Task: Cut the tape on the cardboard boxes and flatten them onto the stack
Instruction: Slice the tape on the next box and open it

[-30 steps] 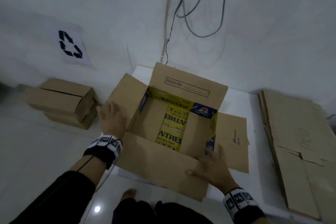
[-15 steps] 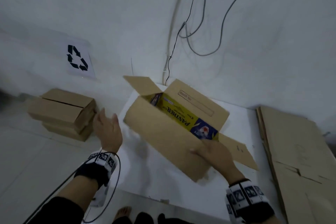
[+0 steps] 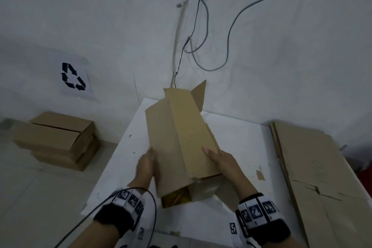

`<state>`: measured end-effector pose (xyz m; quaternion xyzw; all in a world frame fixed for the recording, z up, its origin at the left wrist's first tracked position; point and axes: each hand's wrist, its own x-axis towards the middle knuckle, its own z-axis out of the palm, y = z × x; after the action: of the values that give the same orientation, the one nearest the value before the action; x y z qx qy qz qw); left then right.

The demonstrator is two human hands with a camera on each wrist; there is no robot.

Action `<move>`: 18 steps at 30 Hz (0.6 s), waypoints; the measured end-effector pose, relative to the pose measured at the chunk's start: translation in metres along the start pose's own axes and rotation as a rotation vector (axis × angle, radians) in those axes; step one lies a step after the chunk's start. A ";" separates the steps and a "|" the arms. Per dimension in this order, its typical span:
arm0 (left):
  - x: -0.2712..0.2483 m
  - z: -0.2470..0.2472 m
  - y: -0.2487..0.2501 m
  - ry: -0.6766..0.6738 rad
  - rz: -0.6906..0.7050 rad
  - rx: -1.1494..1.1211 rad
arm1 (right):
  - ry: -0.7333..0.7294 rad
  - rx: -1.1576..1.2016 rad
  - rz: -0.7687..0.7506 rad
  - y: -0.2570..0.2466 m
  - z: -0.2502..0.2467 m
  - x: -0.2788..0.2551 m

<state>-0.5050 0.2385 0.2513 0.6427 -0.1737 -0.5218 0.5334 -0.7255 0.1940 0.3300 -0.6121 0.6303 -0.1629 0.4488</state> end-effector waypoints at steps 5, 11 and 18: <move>-0.034 -0.004 0.035 -0.272 0.291 -0.254 | -0.002 0.036 0.045 0.003 -0.003 0.003; -0.030 0.037 0.028 -0.372 0.315 0.031 | 0.148 0.246 0.175 0.002 0.015 0.009; -0.020 0.038 0.037 -0.428 0.525 0.511 | 0.091 0.273 0.043 0.018 0.022 -0.025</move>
<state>-0.5334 0.2209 0.2968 0.5653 -0.5622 -0.4300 0.4236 -0.7241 0.2279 0.3133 -0.5238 0.6350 -0.2651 0.5021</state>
